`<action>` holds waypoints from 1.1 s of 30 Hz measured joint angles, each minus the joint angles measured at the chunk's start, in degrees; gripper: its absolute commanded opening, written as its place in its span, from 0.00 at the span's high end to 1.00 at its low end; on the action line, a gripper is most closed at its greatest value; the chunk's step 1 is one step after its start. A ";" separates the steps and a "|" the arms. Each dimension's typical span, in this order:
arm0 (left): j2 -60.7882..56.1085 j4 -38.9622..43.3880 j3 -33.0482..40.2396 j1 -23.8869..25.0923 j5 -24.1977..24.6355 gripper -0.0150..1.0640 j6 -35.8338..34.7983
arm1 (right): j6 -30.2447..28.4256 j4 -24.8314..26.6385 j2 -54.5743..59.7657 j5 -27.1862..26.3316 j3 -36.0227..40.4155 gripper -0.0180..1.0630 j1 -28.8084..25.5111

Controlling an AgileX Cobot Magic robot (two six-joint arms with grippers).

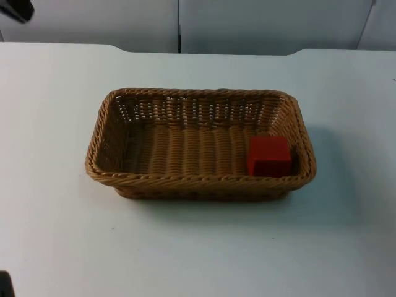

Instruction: Pick up the basket with the left hand and place the cube into the basket with the right hand.

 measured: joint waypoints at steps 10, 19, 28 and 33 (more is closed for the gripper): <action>-37.04 12.16 19.60 0.00 -3.62 0.99 -5.38 | 1.41 -7.94 -19.83 1.33 4.08 0.99 0.00; -80.60 12.80 37.18 0.00 -0.21 0.99 -6.33 | 7.04 -7.92 -57.52 -10.07 42.63 0.99 0.00; -96.87 14.32 38.52 -4.20 12.17 0.99 -7.66 | -2.26 0.84 -89.35 -17.13 69.45 0.99 1.11; -101.42 16.29 45.99 -5.89 13.34 0.99 -9.44 | -15.46 10.67 -102.42 -13.65 74.46 0.99 2.36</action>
